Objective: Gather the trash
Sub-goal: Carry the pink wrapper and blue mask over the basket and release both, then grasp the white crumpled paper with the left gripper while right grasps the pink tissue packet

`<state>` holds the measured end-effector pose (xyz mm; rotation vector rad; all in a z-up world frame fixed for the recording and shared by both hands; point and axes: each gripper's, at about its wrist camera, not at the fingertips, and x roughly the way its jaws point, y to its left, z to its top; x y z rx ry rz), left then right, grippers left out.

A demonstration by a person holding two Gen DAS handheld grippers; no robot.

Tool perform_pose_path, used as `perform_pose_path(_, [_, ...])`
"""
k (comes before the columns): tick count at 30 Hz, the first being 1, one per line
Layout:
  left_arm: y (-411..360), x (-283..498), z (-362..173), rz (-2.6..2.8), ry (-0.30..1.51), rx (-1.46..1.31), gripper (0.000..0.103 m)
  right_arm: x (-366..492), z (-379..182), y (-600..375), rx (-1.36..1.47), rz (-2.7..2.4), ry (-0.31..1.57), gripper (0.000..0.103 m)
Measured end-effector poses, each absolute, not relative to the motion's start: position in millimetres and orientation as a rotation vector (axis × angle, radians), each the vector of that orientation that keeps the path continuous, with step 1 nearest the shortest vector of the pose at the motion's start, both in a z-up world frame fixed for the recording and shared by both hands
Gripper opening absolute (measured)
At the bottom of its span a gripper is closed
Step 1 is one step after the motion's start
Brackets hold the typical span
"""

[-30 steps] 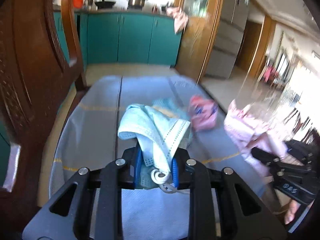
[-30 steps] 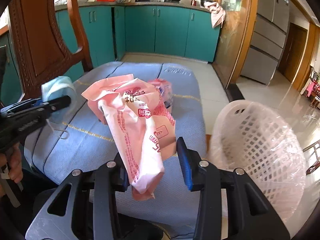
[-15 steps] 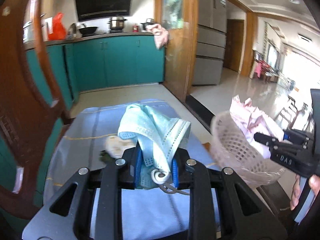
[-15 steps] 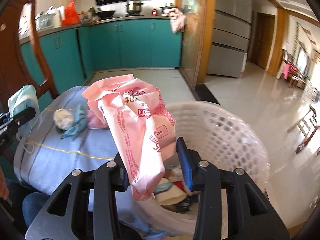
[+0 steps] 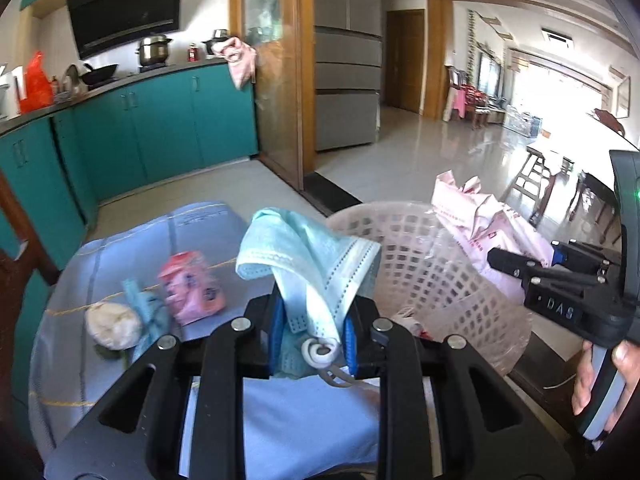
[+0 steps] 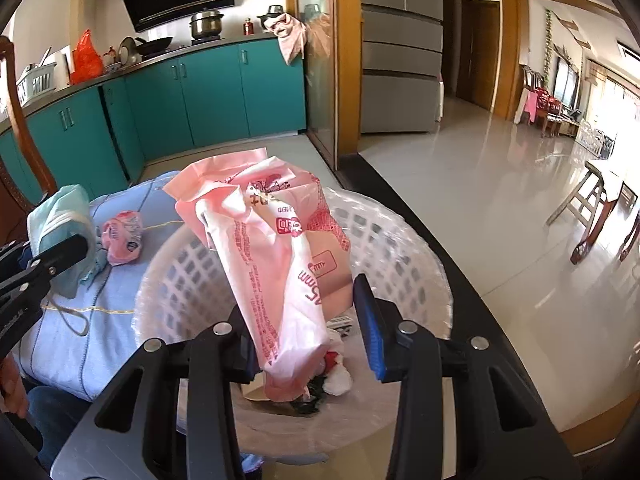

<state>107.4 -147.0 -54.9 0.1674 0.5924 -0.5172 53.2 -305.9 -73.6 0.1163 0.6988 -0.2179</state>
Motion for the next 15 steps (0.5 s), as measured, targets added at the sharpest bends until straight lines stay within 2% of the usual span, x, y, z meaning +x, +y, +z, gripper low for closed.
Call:
perform_pose_path(11, [-205.1, 142.9, -77.1, -0.644, 0.708, 0.143, 0.026, 42.8, -79.4, -335.1, 0.153, -0.263, 0.709, 0.041])
perform_pose_path(12, [-209.0, 145.0, -79.4, -0.649, 0.717, 0.145, 0.03, 42.5, -79.8, -336.0, 0.152, -0.264, 0.711, 0.041])
perform_pose_path(14, [-214.1, 148.0, -84.5, -0.659, 0.732, 0.147, 0.074, 44.2, -81.0, -337.6, 0.156, -0.263, 0.718, 0.041])
perform_pose_path(15, [-213.3, 148.9, -85.1, -0.644, 0.722, 0.141, 0.079, 46.0, -81.2, -337.6, 0.159, -0.262, 0.722, 0.041])
